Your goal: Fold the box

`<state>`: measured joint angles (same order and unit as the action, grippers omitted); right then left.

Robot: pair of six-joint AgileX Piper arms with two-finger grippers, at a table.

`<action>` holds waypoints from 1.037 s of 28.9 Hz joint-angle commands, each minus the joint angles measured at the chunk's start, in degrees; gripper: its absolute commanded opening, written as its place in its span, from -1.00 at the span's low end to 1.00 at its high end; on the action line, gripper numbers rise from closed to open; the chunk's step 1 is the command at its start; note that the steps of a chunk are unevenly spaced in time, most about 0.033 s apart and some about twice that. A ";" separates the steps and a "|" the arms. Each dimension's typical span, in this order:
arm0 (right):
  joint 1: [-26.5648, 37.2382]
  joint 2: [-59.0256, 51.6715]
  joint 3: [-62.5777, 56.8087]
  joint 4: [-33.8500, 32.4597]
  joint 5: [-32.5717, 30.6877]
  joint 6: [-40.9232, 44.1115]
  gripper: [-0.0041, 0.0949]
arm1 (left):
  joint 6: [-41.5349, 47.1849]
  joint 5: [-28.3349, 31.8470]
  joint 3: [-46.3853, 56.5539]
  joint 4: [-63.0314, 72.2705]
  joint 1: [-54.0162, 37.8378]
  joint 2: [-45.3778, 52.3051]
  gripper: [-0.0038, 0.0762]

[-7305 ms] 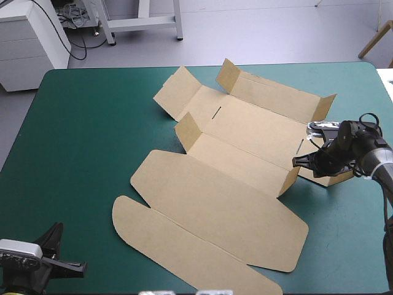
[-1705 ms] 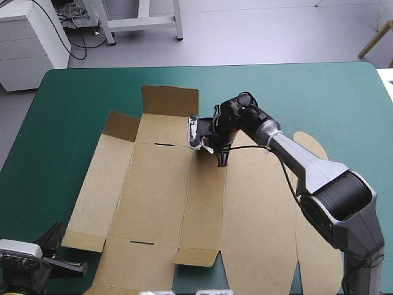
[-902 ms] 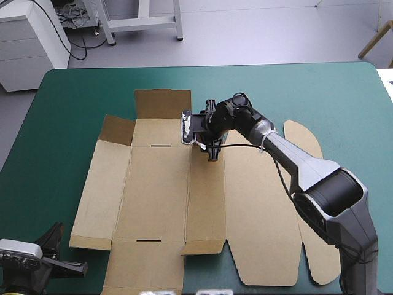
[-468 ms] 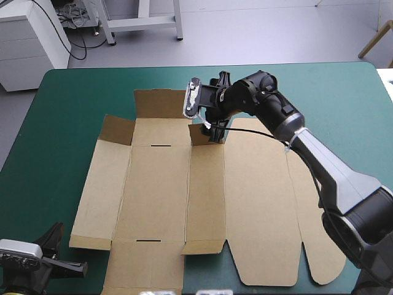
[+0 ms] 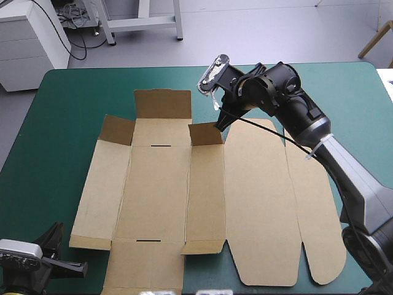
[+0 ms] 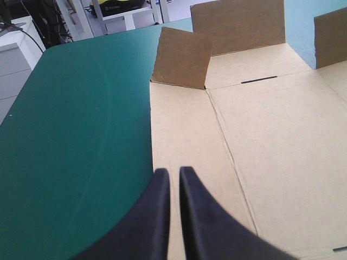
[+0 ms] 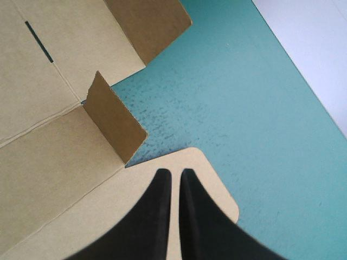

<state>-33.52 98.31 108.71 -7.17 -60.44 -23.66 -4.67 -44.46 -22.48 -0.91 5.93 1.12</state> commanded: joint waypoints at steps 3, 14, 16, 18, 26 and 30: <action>0.12 -3.05 1.90 -3.76 -1.42 12.70 -0.93 | 0.06 4.37 -1.28 0.18 0.31 0.67 -0.19; 1.41 -9.98 -9.54 -9.60 -1.07 26.32 -0.93 | 0.06 4.37 -1.28 0.15 0.31 0.67 0.46; 1.54 -13.62 -15.94 -9.74 1.88 28.28 -0.93 | 0.06 4.37 -1.28 0.23 0.31 0.67 0.45; 1.68 -17.14 -21.32 -9.31 4.41 29.48 -0.93 | 0.46 4.37 -1.41 0.23 0.31 0.43 0.45; 1.81 -32.77 -38.15 -8.43 6.60 33.98 -0.93 | 3.13 9.77 -10.22 -6.08 0.31 -12.67 0.45; 1.81 -39.46 -44.22 -8.15 6.75 35.98 -0.93 | 3.13 11.93 -18.43 -9.58 0.31 -22.84 0.45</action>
<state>-32.09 64.07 66.57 -14.45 -56.77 10.97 -2.10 -38.70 -34.52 -7.96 5.93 -14.65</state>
